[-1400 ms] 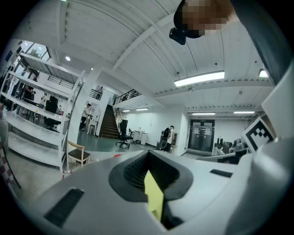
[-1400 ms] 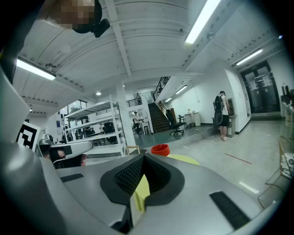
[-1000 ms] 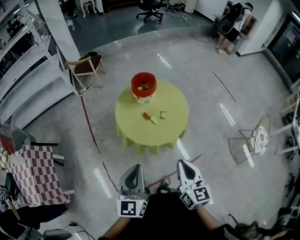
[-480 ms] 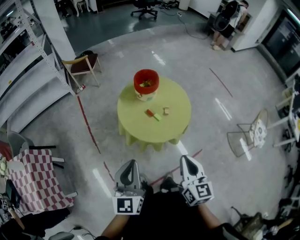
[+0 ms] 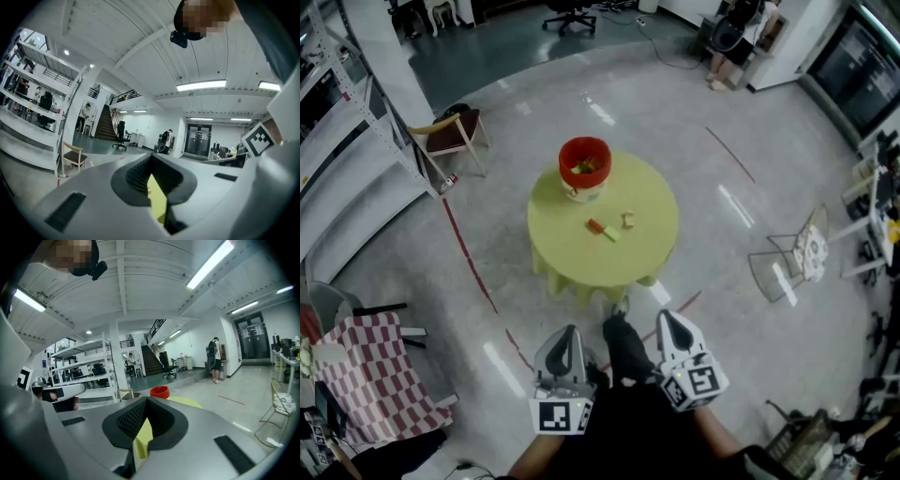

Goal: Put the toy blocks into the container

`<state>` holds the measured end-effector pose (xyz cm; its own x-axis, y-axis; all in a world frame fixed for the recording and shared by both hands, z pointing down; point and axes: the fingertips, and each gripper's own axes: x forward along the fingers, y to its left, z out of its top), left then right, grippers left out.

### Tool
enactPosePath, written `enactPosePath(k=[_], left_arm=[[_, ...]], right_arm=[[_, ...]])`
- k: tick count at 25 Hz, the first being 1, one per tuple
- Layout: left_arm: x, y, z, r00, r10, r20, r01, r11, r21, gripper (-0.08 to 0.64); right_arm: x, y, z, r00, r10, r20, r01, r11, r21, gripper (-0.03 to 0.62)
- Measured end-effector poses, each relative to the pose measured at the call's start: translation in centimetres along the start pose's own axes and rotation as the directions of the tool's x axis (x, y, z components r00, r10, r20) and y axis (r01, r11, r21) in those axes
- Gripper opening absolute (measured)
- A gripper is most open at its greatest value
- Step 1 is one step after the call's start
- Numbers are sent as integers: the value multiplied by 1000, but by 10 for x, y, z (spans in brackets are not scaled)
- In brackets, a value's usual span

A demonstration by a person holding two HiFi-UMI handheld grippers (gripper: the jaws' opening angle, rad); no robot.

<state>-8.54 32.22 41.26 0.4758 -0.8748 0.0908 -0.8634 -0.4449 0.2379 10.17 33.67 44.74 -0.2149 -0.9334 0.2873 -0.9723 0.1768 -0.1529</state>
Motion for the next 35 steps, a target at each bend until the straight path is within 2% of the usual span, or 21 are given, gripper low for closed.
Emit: enactPosePath(k=[12,15,20,24,35], left_arm=[[69,27,15,1000,20,1,-20,999,26,-1],[95,30,18,1000,23,-6,-23,999,36,-2],[149,33,26,1000,25,-15,-25,998,51,-2],[192,32,31,999,39,-27,-38,998,40,-2],[274,19,31,995,85,-48,-83,995,51,-2]], right_arm=[[83,-20,11,1000,12,-23,-12,1000,17,-3],[108,-36,18,999,1,-43,0,1000,21,-3],[153,-63,32,999,24,-42,-23,1000,18,-3],[187,-89,40,997,27,-76,-26,1000,13,-2],[261,-145,21,980,79,-182,-76,997,22,-3]])
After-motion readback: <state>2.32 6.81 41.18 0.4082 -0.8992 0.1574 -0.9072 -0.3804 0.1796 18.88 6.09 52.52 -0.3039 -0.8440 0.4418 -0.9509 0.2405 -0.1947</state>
